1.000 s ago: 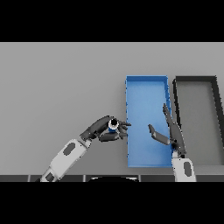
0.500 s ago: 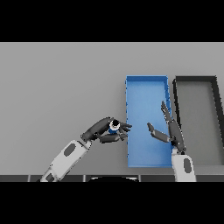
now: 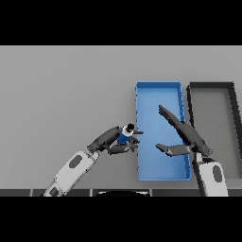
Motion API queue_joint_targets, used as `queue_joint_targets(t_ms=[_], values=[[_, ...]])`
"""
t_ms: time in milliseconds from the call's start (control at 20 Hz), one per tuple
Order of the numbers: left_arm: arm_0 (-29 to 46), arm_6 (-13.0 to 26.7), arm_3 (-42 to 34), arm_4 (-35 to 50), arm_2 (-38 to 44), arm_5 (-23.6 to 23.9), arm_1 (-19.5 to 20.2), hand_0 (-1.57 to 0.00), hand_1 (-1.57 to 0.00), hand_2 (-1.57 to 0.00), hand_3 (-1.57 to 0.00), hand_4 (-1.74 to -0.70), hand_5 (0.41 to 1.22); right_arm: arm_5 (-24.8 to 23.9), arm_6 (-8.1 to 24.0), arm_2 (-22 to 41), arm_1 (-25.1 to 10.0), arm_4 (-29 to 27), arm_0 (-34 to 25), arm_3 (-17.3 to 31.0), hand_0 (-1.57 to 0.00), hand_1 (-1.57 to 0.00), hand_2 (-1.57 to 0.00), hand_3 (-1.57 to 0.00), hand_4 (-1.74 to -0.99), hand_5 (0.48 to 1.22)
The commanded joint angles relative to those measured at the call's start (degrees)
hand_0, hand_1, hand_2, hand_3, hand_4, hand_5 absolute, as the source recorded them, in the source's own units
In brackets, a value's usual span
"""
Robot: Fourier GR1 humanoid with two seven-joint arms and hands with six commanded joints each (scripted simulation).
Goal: Pick up the blue pipe and place it into the blue bin.
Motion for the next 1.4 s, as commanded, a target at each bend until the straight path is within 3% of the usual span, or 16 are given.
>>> queue_joint_targets(t_ms=[0, 250, 450, 700, 850, 1150, 1200, 1250, 1350], values=[[0.47, -0.42, -0.33, 0.11, -0.1, -0.22, 0.3, -1.57, -1.57, -1.57, -1.44, -1.73, 1.221, 0.64, 2.08, 1.14, -0.54, -1.03, -1.41, -1.26, 0.0, 0.0, 0.0, 0.0, -1.286, 0.52], [-0.01, 0.14, -0.36, -0.57, -0.34, 0.27, 0.42, -1.57, -1.57, -1.57, -1.44, -1.73, 1.221, 3.36, 9.59, 5.18, -2.5, -5.74, -9.8, -3.75, 0.0, 0.0, 0.0, 0.0, -1.295, 0.522], [-0.7, -0.01, 0.77, -0.06, -0.25, -0.08, -0.31, -1.57, -1.57, -1.57, -1.44, -1.73, 1.221, 6.31, 11.37, 9.18, -1.42, -5.2, -15.54, -2.56, 0.0, 0.0, 0.0, 0.0, -1.304, 0.532], [-1.01, -2.89, 1.15, 1.28, 0.3, -1.59, 0.26, -1.57, -1.57, -1.57, -1.48, -1.73, 1.221, 8.85, 12.69, 12.71, 2.07, -4.98, -21.75, 1.82, 0.0, 0.0, 0.0, 0.0, -1.251, 0.535], [-0.92, -1.84, 1.16, 2.04, 0.29, -2.33, 0.55, -1.57, -1.57, -1.57, -1.51, -1.73, 1.221, 8.42, 15.12, 14.1, 4.46, -4.14, -24.74, 4.42, 0.0, 0.0, 0.0, 0.0, -1.226, 0.52], [-1.82, -1.05, 2.15, 3.52, 0.83, -4.07, 0.6, -1.57, -1.57, -1.57, -1.47, -1.72, 1.221, 9.91, 16.16, 15.0, 7.66, -4.4, -30.36, 9.97, -0.01, -0.04, -0.07, -0.01, -1.241, 0.516], [-1.74, -1.53, 2.24, 3.64, 0.62, -4.67, 0.63, -1.57, -1.57, -1.57, -1.4, -1.72, 1.221, 10.31, 16.22, 15.33, 8.18, -4.12, -30.85, 10.96, -0.05, -0.08, -0.11, -0.04, -1.268, 0.519], [-1.87, -3.3, 2.16, 1.78, 0.32, -4.18, 0.76, -1.5, -1.39, -1.37, -1.15, -1.63, 1.221, 11.23, 15.17, 15.62, 8.46, -3.49, -31.09, 12.12, -0.14, -0.17, -0.19, -0.11, -1.308, 0.523], [-3.79, 0.51, 1.94, -2.98, -1.01, -1.82, 2.48, -0.99, -0.9, -0.87, -0.74, -1.59, 1.221, 11.52, 16.88, 16.43, 9.83, -3.55, -32.65, 12.9, -0.48, -0.5, -0.5, -0.37, -1.39, 0.538]])
